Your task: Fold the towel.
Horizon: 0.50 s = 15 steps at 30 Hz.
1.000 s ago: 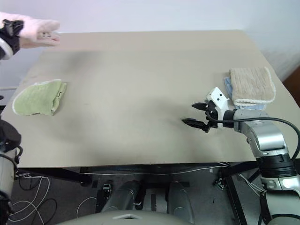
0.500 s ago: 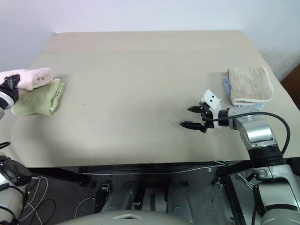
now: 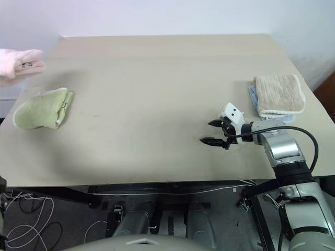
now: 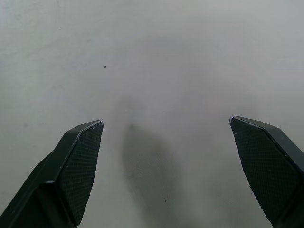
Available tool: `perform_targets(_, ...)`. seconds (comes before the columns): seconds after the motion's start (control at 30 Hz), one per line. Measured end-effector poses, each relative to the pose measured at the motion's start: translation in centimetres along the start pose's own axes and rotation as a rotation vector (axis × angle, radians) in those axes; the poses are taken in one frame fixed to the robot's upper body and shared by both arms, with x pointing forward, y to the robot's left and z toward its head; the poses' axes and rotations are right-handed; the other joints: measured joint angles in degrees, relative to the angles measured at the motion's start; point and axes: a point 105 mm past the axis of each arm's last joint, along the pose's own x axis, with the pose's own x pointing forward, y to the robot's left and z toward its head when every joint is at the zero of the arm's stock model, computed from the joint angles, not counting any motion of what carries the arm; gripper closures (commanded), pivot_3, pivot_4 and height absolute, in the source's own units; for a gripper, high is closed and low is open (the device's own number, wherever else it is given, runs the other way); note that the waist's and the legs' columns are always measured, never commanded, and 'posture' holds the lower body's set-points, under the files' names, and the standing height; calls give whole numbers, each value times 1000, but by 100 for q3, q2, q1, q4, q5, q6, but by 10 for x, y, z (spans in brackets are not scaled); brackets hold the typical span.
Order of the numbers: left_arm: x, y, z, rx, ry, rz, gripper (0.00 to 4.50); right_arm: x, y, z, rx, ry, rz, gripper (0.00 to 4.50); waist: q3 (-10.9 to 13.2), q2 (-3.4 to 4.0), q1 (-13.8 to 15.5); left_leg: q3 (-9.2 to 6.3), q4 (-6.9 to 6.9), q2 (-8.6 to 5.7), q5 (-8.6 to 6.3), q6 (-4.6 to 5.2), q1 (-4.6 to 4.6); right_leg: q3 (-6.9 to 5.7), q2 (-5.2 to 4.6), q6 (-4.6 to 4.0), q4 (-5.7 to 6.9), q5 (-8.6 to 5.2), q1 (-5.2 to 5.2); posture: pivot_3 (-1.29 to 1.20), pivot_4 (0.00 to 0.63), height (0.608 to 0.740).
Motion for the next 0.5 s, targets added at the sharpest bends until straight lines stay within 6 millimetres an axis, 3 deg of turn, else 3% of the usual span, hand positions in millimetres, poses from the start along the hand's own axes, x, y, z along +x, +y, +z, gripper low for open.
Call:
perform_targets(0.1, 0, 9, -8, 23, 49, -13, 4451, 0, 1, -2, 3, 5, -1, 0, 0, 0, -21, 0, -1, 0, 0, 0, -1, 1, 0, 0, -1, 0, -1, 0, 150, 740)
perform_targets(0.23, -17, 30, -11, -14, 51, -10, 4451, -4, 4, -9, 16, 12, -7, 0, 0, 0, -113, 0, -8, 0, 0, 1, -2, 4, -2, 0, -1, 0, -6, 0, 150, 740)
perform_targets(0.43, -57, 92, -42, -59, 72, 146, 4451, -8, 3, -12, 29, 12, -29, 0, 0, 4, -139, 16, -9, 2, 0, 1, -2, 35, -1, -2, 22, -2, -9, 0, 150, 740)
perform_targets(0.5, -64, 103, -51, -82, 78, 174, 4451, -9, 2, -11, 27, 13, -31, 0, 1, -2, -106, 14, 0, 3, -1, 1, -2, 32, -2, -3, 27, -2, -15, 0, 150, 740)
